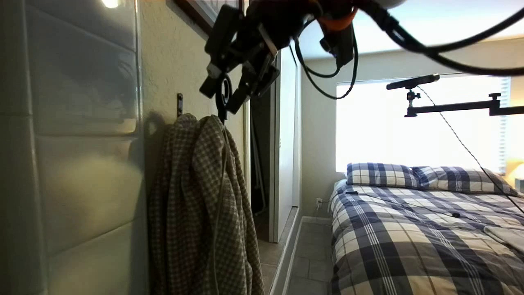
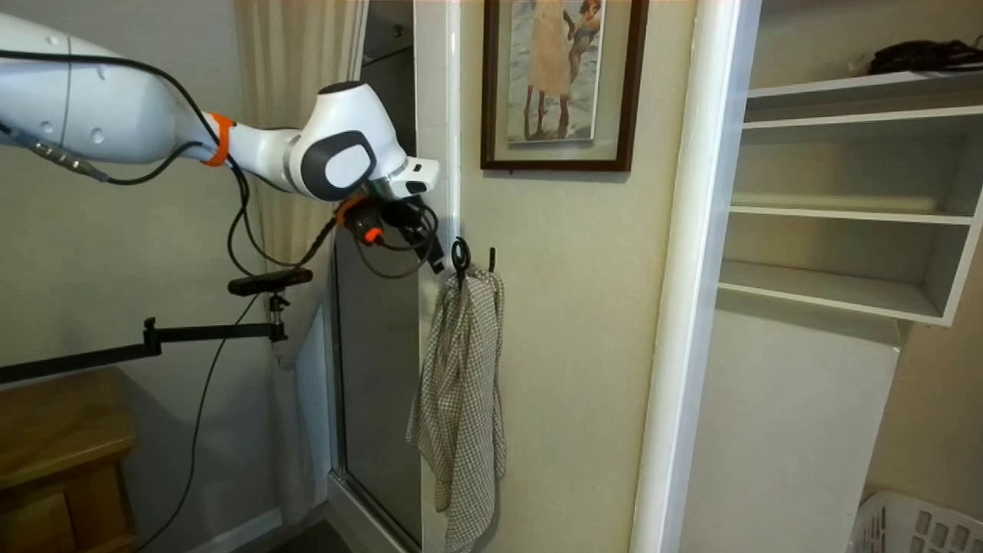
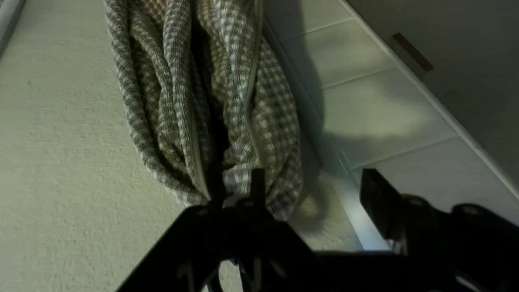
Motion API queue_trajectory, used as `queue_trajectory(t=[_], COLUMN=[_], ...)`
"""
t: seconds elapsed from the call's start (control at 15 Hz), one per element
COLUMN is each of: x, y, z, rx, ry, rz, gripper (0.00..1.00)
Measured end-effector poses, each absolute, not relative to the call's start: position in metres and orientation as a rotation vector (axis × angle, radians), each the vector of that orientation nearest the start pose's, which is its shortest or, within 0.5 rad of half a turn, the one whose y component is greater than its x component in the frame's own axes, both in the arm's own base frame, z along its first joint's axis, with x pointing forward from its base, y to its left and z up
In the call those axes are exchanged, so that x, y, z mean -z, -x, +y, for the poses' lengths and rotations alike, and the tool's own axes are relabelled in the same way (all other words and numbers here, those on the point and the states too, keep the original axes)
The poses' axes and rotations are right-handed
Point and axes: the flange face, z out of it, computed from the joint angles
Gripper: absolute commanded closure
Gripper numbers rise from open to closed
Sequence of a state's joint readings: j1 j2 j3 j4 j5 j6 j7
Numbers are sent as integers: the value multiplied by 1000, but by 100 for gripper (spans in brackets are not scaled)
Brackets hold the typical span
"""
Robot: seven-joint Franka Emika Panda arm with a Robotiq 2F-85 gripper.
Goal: Push the cloth on the hook backwards
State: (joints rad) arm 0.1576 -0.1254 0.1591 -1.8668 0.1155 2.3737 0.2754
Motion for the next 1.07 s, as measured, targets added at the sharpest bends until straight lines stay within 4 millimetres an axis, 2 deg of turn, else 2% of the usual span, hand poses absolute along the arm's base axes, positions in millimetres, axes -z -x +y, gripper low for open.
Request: queue_trajectory(t=[0.13,0.27,0.47,0.6,0.8,0.93,1.07], x=[-666,-691,-726,-751,-785,-796,-801], y=[-521,-503,-479,-463,-433,-411,-394], z=[181,175,148,116,52,17,-7], rx=[833,850,911,965,1015,948,848], ry=[2777,2787,2815,2832,2850,2854,2803], rz=[1,-6,12,70,198,255,256], gripper=[0,0,0,0,0,0,0])
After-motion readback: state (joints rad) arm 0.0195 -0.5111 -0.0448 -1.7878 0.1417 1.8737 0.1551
